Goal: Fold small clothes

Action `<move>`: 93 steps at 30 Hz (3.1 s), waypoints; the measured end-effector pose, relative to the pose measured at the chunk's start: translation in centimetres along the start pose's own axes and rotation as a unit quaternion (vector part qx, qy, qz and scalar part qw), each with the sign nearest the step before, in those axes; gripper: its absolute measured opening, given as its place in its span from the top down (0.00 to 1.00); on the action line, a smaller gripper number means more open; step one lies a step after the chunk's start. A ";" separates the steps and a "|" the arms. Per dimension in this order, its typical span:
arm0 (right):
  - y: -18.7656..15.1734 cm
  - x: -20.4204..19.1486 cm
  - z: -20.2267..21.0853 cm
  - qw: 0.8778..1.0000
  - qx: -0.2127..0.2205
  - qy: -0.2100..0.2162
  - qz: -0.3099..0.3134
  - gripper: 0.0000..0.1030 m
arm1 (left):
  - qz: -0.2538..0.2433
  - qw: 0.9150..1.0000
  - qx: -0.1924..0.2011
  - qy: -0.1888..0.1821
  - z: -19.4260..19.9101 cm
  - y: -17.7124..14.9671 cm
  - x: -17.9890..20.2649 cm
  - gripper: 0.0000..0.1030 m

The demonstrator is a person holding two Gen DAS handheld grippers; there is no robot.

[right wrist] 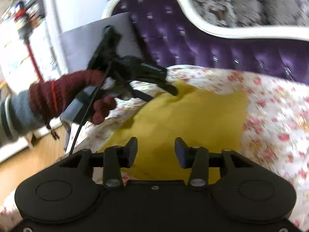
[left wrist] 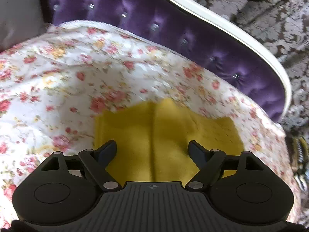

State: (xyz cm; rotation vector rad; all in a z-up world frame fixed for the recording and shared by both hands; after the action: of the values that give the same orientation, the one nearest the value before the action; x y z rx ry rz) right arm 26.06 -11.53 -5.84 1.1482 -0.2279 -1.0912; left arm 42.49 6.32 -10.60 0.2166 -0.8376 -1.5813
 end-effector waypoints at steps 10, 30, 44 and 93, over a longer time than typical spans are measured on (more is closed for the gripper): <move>-2.0 -5.9 -3.7 0.981 -0.022 -0.026 0.191 0.39 | -0.041 0.998 -0.018 -0.037 -0.7 -0.5 2.2 0.22; -1.4 -3.7 -5.1 0.978 0.004 -0.094 0.184 0.90 | -0.035 0.995 -0.043 -0.084 -1.0 0.2 2.8 0.22; 1.1 0.8 -1.4 0.997 0.047 -0.064 0.011 0.90 | 0.026 0.991 -0.039 -0.128 -1.8 0.1 3.5 0.26; -1.6 0.8 -0.6 0.996 0.022 -0.087 -0.015 0.12 | -0.110 0.993 0.047 0.022 7.5 -6.7 4.3 0.19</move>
State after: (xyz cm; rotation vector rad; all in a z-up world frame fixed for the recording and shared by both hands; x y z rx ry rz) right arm 25.94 -11.80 -7.74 1.0995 -0.3732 -1.2185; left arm 32.01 5.01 -7.97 0.4237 -0.8780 -1.7370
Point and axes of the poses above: each gripper's, at about its wrist camera, not at the fingertips, and z roughly against the way its jaws point, x to its right, y to its top, the point moved 8 cm from there along -z, roughly the way its jaws point, and after that the axes turned 7 degrees about -z, right-handed, at the moved point
